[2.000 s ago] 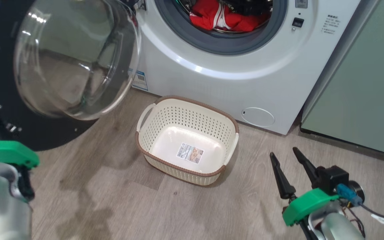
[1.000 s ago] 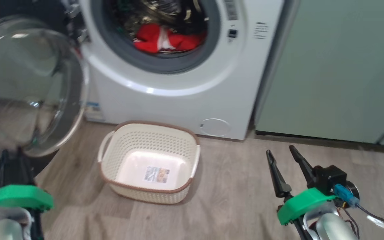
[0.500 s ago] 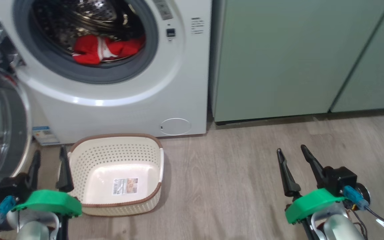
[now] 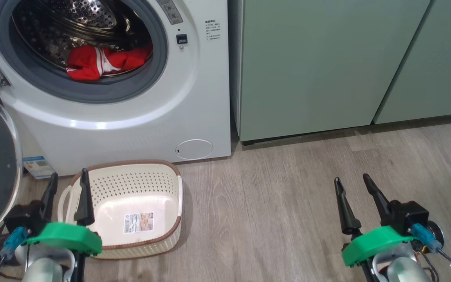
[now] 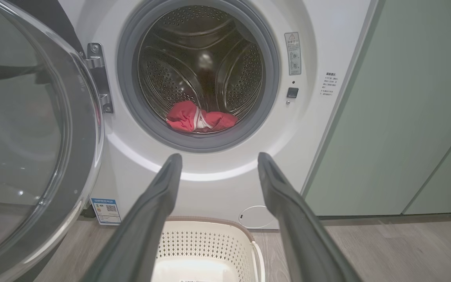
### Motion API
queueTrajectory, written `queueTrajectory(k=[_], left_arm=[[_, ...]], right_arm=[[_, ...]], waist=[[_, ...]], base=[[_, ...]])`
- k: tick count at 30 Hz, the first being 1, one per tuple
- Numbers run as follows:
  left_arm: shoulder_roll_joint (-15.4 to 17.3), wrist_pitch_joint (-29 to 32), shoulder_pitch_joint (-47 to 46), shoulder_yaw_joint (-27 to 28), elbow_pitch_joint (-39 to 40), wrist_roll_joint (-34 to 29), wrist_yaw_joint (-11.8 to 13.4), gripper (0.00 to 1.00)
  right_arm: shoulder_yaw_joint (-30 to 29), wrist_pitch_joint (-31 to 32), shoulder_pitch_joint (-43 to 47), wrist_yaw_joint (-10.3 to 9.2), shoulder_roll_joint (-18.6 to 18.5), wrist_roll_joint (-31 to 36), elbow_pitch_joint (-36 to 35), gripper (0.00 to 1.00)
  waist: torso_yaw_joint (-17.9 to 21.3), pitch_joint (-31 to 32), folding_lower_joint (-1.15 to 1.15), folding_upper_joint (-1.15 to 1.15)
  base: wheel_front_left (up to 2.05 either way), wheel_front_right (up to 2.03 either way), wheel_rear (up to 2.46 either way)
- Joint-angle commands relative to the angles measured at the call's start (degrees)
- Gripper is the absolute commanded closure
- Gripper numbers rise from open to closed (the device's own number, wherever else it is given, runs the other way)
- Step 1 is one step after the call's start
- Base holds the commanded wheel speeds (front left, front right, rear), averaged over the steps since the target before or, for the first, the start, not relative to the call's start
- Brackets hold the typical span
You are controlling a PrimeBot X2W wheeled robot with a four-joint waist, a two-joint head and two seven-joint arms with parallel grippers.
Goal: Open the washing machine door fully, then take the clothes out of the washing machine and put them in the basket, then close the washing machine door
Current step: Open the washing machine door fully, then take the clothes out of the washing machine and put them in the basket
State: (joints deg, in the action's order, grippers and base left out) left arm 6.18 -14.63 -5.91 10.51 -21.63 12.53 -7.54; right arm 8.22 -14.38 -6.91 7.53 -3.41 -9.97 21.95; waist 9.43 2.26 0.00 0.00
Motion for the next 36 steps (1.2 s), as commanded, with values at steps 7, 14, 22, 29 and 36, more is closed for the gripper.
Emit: queueTrajectory(k=[7,14,22,29,36], left_arm=[[1.0,-0.4,-2.1,1.3,1.7,-0.8,0.1,0.0],[1.1,-0.4,-2.6,-0.5,0.7,0.3,0.1,0.0],[2.8,-0.4,-2.9,-2.9,-0.5,1.6,0.1,0.0],[3.2,-0.4,-3.2,-3.2,-0.7,2.1,0.1,0.0],[3.2,-0.4,-3.6,-3.1,-1.1,2.7,0.1,0.0]], right_arm=[[0.3,-0.6,-0.9,-0.04,0.5,0.6,-2.4,0.0],[0.4,-0.6,-1.2,-0.04,0.5,1.0,-2.2,0.0],[0.5,-0.6,-1.2,-0.04,0.5,0.8,-1.8,0.0],[0.6,-0.6,-1.3,-0.04,0.5,0.5,-1.5,0.0],[0.7,-0.6,-1.5,-0.04,0.5,0.4,-1.6,0.0]], waist=[[-0.1,-0.1,0.0,0.0],[-0.4,0.0,0.0,0.0],[-0.5,-0.2,0.0,0.0],[-0.4,-0.4,0.0,0.0],[-0.5,-0.6,0.0,0.0]], base=[[0.0,0.0,0.0],[0.0,0.0,0.0],[0.73,-0.73,0.0],[1.78,-1.78,0.0],[2.13,-2.13,0.0]])
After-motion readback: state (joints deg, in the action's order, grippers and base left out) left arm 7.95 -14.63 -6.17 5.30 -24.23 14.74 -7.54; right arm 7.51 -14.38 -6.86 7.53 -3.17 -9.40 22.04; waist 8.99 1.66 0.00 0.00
